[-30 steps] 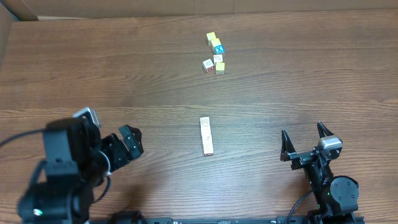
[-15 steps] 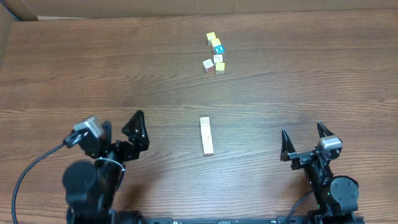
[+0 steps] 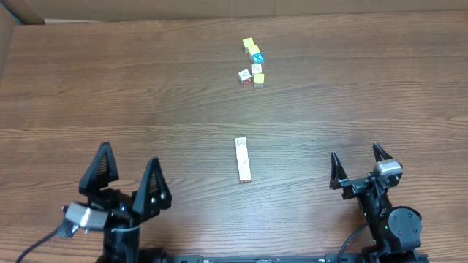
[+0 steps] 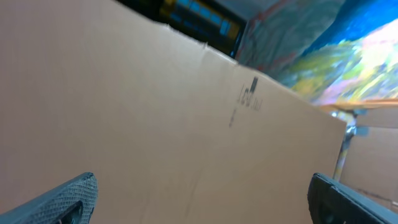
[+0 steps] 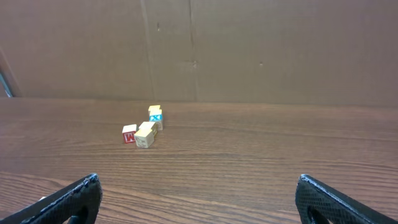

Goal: Flip 4 blocks

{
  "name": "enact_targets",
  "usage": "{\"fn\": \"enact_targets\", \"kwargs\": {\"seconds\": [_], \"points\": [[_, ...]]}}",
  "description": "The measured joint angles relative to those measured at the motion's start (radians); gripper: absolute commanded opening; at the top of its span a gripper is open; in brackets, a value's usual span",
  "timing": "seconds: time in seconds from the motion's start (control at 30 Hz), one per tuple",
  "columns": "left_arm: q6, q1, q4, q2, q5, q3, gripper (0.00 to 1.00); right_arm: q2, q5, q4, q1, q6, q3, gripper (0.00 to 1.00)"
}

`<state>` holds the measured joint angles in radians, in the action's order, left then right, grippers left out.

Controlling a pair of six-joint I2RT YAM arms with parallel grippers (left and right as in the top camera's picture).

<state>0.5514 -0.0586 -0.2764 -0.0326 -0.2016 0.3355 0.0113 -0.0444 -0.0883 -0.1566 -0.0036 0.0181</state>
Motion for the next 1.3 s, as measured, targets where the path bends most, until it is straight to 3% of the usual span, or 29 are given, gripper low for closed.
{"fn": "enact_targets", "kwargs": {"seconds": [0.4,0.83,1.3], "points": [[0.0,0.0,-0.035,0.017,0.009,-0.053,1.0,0.0,0.0,0.0,0.0,0.0,0.0,1.0],[0.0,0.0,-0.352,0.017,0.012,-0.262,1.0,0.0,0.0,0.0,0.0,0.0,0.0,1.0],[0.0,0.0,-0.319,0.017,0.016,-0.319,1.0,0.0,0.0,-0.001,0.0,0.0,0.0,1.0]]}}
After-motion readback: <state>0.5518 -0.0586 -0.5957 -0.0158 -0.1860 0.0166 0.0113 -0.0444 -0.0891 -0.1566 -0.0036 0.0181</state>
